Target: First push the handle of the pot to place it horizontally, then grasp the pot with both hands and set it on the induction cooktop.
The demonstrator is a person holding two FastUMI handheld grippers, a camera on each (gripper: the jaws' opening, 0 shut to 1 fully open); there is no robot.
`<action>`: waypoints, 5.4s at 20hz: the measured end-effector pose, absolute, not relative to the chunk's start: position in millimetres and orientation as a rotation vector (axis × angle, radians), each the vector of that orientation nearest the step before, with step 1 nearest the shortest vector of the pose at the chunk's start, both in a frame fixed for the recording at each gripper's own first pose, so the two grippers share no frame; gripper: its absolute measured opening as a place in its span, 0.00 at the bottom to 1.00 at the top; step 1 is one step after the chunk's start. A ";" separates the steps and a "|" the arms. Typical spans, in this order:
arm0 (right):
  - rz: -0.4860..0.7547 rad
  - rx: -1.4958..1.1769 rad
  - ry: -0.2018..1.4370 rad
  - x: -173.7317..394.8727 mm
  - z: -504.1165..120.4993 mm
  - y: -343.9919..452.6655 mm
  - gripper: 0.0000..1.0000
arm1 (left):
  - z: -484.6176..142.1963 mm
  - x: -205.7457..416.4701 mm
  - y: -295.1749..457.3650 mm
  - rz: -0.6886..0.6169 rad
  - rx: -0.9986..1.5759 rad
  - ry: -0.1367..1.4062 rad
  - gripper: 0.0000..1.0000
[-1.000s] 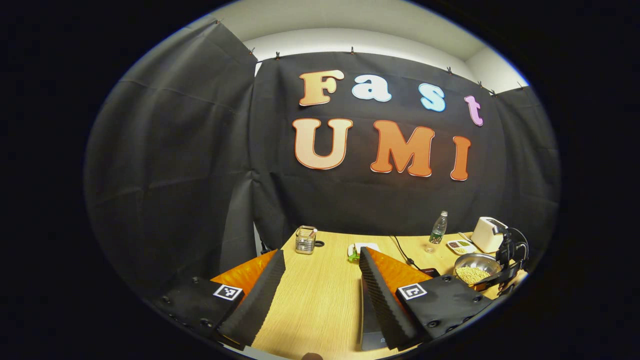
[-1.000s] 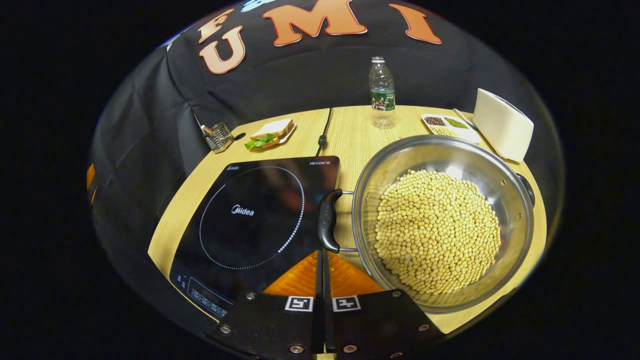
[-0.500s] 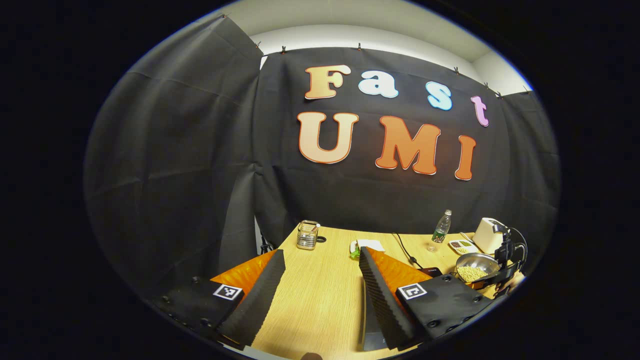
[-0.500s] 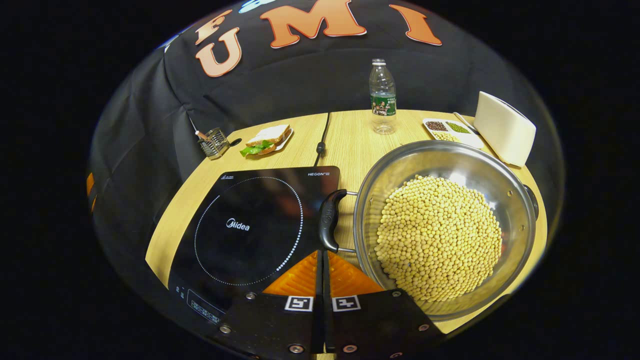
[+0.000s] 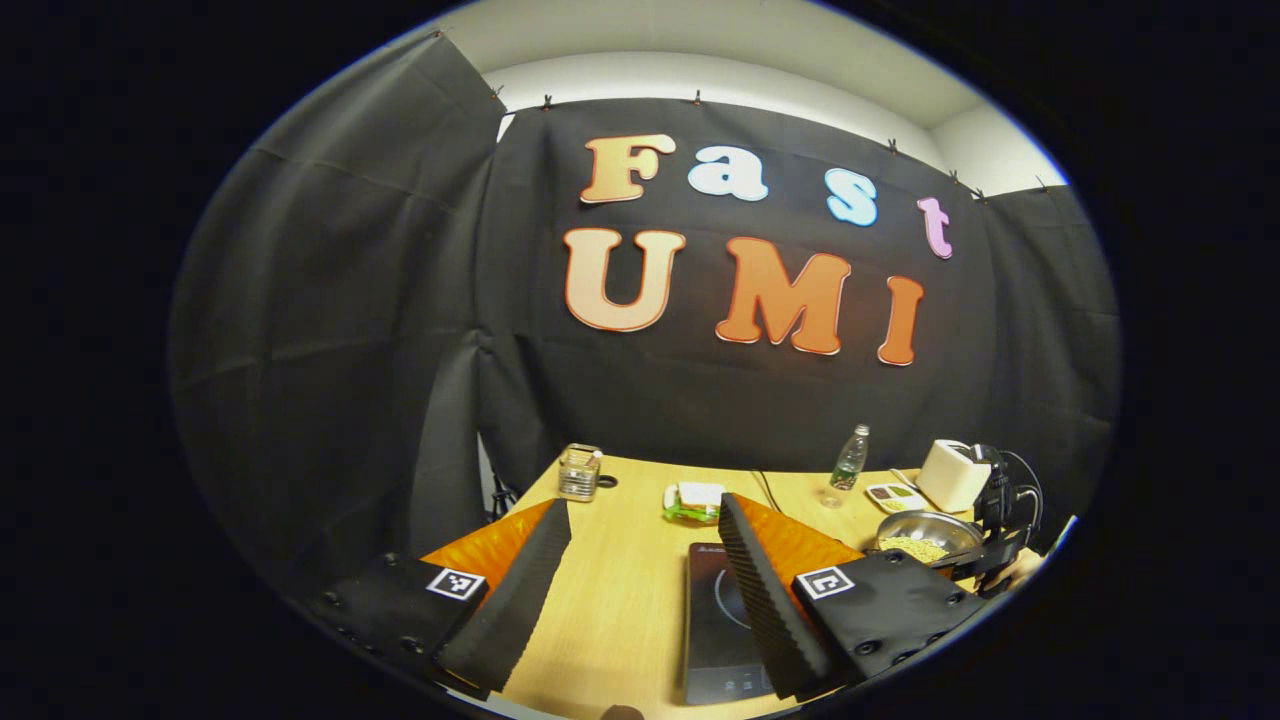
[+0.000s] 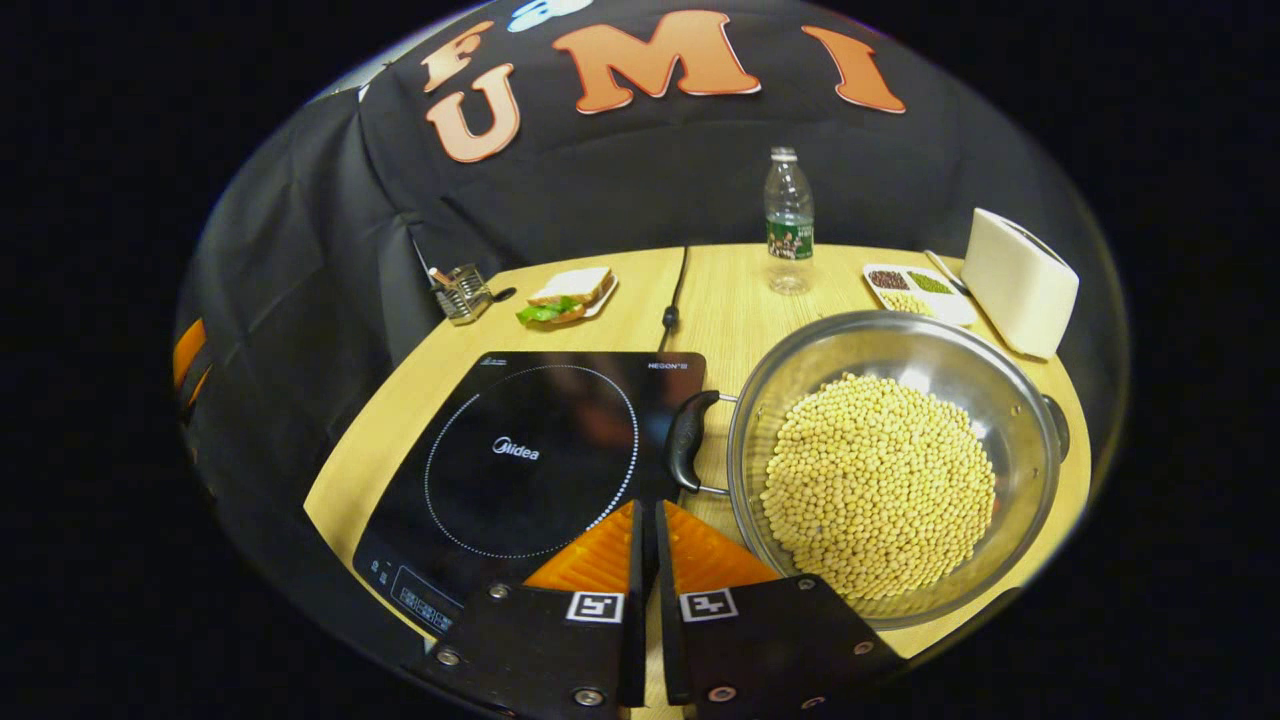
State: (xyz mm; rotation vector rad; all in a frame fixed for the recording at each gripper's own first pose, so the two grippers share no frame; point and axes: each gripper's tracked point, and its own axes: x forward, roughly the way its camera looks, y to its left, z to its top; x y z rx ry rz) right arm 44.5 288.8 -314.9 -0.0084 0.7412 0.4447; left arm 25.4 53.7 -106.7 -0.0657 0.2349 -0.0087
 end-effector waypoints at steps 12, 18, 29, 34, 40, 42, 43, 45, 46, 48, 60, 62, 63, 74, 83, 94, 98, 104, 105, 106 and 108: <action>0.280 0.029 0.522 52.5 -245.8 165.8 0.87 | -140.9 52.0 -136.8 -0.291 -0.121 0.275 0.98; 0.163 0.051 0.453 71.6 -240.2 89.6 0.94 | -193.1 73.4 -223.6 -0.377 -0.095 0.369 0.98; 0.021 0.028 0.395 127.3 -266.1 0.8 0.94 | -330.7 121.3 -310.0 -0.392 0.037 0.553 0.99; -0.006 0.031 0.413 149.2 -289.5 -14.8 0.94 | -371.8 138.4 -317.1 -0.364 0.053 0.627 0.99; -0.003 0.035 0.455 167.0 -315.3 -14.8 0.94 | -392.8 142.5 -321.3 -0.359 0.054 0.674 0.99; 0.011 0.033 0.482 168.0 -324.7 -9.2 0.94 | -397.6 140.1 -324.2 -0.365 0.032 0.701 0.99; 0.021 0.036 0.495 169.1 -328.7 -6.2 0.95 | -401.0 138.0 -325.5 -0.366 0.020 0.714 0.99; 0.034 0.042 0.518 170.6 -334.5 -1.7 0.94 | -401.0 139.3 -325.8 -0.363 0.014 0.714 0.98; 0.036 0.044 0.527 171.6 -337.5 -1.0 0.95 | -400.0 139.2 -325.5 -0.361 0.012 0.714 0.98; 0.037 0.049 0.542 174.0 -342.2 -1.1 0.95 | -400.2 138.7 -325.5 -0.355 0.002 0.721 0.99; 0.052 0.132 0.639 165.2 -355.5 -13.7 0.55 | -405.4 141.3 -340.9 -0.353 0.004 0.745 0.95; 0.032 0.141 0.643 160.4 -353.1 -29.1 0.52 | -411.4 140.5 -347.9 -0.352 -0.008 0.763 0.91; 0.020 0.147 0.644 156.4 -354.5 -39.7 0.52 | -417.8 137.6 -351.1 -0.358 -0.022 0.797 0.87; -0.059 0.201 0.632 148.0 -345.0 -52.1 0.47 | -442.0 141.8 -377.3 -0.387 -0.179 0.954 0.59; -0.025 0.240 0.641 125.4 -307.5 -17.5 0.47 | -405.0 145.0 -348.3 -0.369 -0.179 0.925 0.59; 0.068 0.213 0.624 98.3 -251.1 82.0 0.42 | -334.6 117.4 -228.6 -0.307 -0.206 0.881 0.58; 0.099 0.215 0.636 89.3 -249.3 124.8 0.47 | -328.0 112.7 -180.2 -0.275 -0.209 0.882 0.58; 0.136 0.227 0.674 80.4 -259.9 179.3 0.47 | -327.9 106.5 -121.0 -0.239 -0.204 0.896 0.59; 0.139 0.229 0.675 79.3 -260.9 186.3 0.47 | -328.4 106.3 -113.8 -0.236 -0.206 0.896 0.58; 0.143 0.229 0.676 77.6 -261.8 192.4 0.47 | -328.5 106.8 -106.7 -0.233 -0.207 0.897 0.57; 0.149 0.228 0.680 76.7 -264.0 205.0 0.47 | -330.9 105.9 -93.2 -0.226 -0.213 0.902 0.57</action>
